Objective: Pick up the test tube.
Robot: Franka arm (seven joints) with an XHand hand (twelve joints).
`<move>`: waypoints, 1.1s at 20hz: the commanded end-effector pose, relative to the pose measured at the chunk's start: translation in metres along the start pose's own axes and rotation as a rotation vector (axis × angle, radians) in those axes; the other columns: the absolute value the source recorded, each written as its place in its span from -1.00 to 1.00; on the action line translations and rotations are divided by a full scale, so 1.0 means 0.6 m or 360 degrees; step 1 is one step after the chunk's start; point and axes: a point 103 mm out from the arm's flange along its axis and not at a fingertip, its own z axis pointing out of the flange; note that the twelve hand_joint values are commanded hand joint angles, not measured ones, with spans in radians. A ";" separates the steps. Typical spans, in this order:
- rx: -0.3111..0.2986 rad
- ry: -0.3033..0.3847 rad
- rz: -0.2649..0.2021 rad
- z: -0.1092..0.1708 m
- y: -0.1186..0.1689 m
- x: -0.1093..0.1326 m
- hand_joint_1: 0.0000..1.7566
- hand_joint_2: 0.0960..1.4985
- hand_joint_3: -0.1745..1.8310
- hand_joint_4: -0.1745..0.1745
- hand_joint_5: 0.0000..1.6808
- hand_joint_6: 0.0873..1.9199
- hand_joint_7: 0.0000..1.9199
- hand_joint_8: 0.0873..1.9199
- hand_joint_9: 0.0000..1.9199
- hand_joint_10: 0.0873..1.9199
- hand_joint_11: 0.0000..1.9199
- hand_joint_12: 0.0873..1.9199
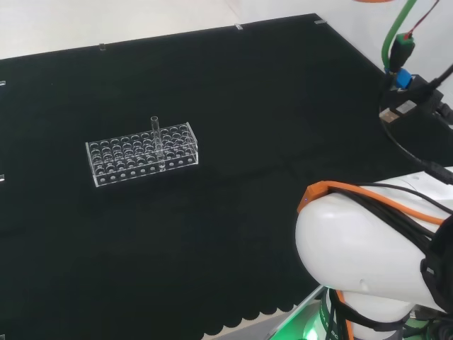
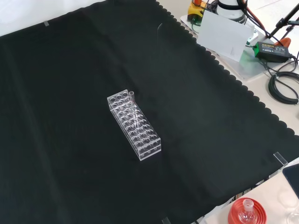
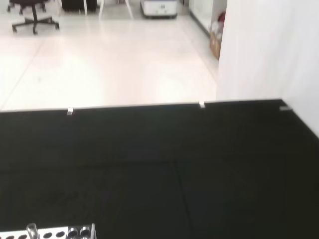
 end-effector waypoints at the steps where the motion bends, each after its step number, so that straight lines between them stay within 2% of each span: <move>1: 0.0145 0.0123 0.0000 0.024 0.038 -0.011 -0.21 0.42 -1.00 -0.31 -0.53 -1.00 -0.70 -0.19 -0.82 -0.06 -1.00 0.44; 7: 0.0240 0.0244 -0.0036 0.057 0.069 -0.005 -0.20 0.41 -1.00 -0.27 -0.53 -1.00 -0.76 -0.19 -0.84 -0.05 -1.00 0.43; 12: 0.0355 0.0311 -0.0063 0.091 0.087 0.000 -0.19 0.40 -1.00 0.21 -0.59 -1.00 -0.94 -0.20 -0.93 -0.02 -1.00 0.33; 14: 0.0381 0.0329 -0.0074 0.104 0.093 0.004 -0.19 0.40 -1.00 0.33 -0.61 -1.00 -0.98 -0.20 -0.96 -0.01 -1.00 0.30; 19: 0.0406 0.0391 -0.0119 0.140 0.106 0.016 -0.18 0.39 -1.00 0.39 -0.62 -1.00 -0.98 -0.20 -0.96 0.00 -1.00 0.29; 22: 0.0442 0.0518 -0.0117 0.168 0.117 0.019 -0.16 0.38 -1.00 0.36 -0.61 -1.00 -0.95 -0.19 -0.95 0.00 -1.00 0.31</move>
